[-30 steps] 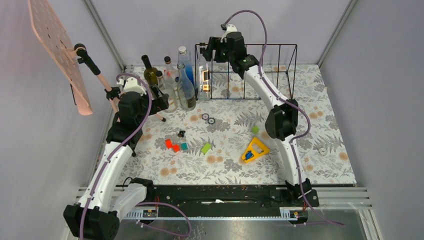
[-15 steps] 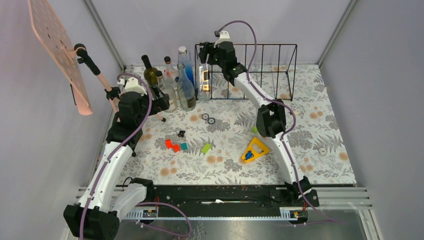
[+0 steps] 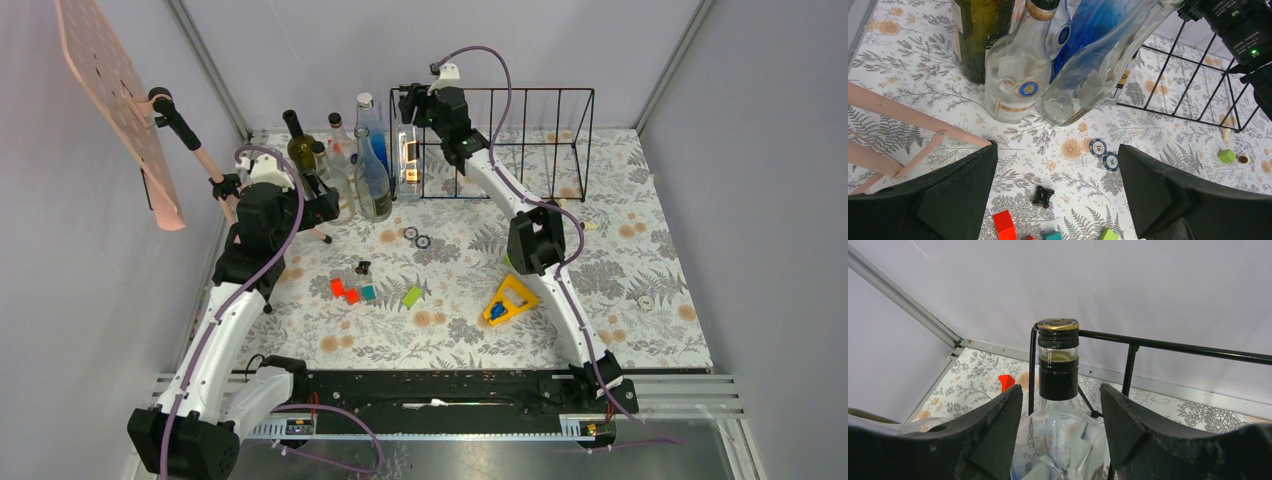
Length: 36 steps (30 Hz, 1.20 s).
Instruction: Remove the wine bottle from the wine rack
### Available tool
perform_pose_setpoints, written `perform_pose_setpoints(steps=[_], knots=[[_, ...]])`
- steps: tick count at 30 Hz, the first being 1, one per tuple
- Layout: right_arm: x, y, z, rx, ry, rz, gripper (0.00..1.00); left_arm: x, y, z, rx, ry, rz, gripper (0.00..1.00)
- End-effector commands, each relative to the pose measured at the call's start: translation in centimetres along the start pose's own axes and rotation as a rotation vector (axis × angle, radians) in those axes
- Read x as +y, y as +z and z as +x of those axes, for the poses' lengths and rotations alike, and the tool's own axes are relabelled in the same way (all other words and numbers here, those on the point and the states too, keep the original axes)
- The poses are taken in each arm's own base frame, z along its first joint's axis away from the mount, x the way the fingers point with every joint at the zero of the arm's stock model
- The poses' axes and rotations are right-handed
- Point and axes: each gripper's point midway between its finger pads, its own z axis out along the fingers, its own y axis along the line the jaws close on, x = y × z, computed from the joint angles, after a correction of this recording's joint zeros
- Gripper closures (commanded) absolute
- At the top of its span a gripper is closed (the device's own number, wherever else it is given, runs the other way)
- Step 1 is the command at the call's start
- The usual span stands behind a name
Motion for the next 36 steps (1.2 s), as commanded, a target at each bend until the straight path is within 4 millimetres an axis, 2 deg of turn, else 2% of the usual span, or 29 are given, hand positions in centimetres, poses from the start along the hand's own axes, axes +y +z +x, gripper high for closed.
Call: perform_pose_setpoints(steps=[1, 11, 19, 24, 29, 36], knots=[[1.7, 0.4, -2.9, -0.117, 0.009, -0.019, 0.34, -0.3, 0.1, -0.6, -0.012, 0.004, 0.019, 0.01], [1.2, 1.1, -1.6, -0.129, 0.046, -0.004, 0.32, -0.2, 0.0, -0.4, -0.008, 0.003, 0.019, 0.01], [1.5, 1.4, -0.7, -0.12, 0.058, -0.027, 0.32, -0.2, -0.1, -0.5, -0.009, 0.002, 0.018, 0.01], [1.9, 1.2, -0.9, -0.118, 0.043, -0.048, 0.44, -0.2, -0.1, -0.5, -0.01, 0.002, 0.016, 0.01], [2.8, 0.8, -2.2, -0.129, 0.011, -0.081, 0.62, -0.1, -0.1, -0.6, -0.012, 0.003, 0.012, 0.01], [4.9, -0.9, -6.5, -0.182, -0.042, -0.136, 0.87, 0.0, -0.1, -0.6, -0.011, 0.001, 0.009, 0.01]])
